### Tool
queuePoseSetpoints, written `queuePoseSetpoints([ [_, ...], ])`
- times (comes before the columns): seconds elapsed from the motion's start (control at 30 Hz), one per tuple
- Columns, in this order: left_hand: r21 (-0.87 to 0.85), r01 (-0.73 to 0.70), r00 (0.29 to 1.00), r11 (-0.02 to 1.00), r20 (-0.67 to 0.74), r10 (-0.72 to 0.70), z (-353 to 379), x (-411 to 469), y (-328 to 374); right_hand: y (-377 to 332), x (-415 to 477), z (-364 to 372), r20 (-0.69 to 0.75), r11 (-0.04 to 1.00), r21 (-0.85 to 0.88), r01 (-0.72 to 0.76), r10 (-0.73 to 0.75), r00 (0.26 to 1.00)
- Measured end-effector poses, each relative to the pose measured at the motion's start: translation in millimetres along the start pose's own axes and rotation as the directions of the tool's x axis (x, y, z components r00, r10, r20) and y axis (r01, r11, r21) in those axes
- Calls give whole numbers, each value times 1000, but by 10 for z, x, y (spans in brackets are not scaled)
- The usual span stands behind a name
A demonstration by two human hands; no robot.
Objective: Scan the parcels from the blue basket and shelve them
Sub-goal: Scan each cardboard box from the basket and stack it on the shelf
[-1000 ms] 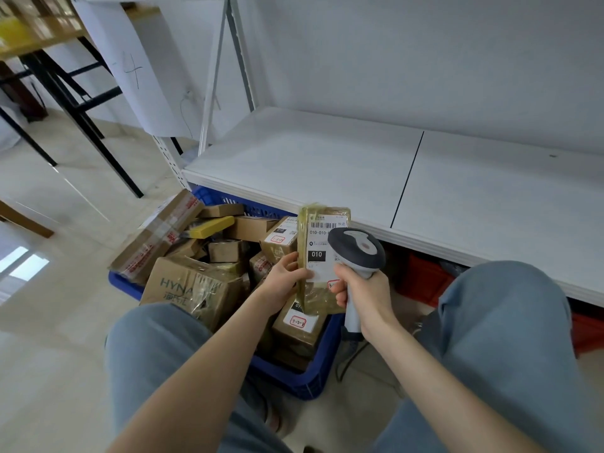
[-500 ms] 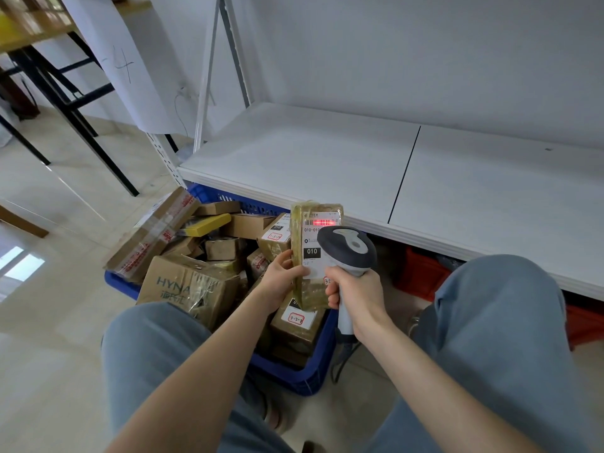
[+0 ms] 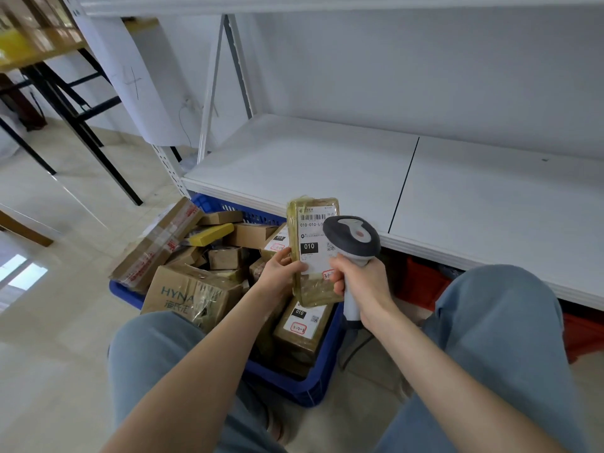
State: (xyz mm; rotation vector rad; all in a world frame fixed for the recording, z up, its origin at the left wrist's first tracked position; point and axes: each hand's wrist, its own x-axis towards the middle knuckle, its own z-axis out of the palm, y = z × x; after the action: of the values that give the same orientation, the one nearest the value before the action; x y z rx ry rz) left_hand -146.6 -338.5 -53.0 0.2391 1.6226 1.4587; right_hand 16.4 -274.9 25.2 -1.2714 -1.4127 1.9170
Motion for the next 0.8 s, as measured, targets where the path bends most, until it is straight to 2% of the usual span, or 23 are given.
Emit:
queuePoseSetpoints([
  [0.27,-22,-123,992,992,-41,122,-96,-224,1028,-831,44,7,70,983,-37,182,-180,981],
  [0.47,22,-299,953,954,-51,300,-157,-601,1809,-1390,-114,142,173,953,-112,282,-261,950],
  [0.67,27,-409,908,912,-86,410,-166,-959,2622,-1935,-309,322,225,906,-18,422,-408,885],
  [0.8,70,-480,870,875,-96,484,-100,-1174,3182,-2295,-380,416,222,893,71,445,-449,866],
])
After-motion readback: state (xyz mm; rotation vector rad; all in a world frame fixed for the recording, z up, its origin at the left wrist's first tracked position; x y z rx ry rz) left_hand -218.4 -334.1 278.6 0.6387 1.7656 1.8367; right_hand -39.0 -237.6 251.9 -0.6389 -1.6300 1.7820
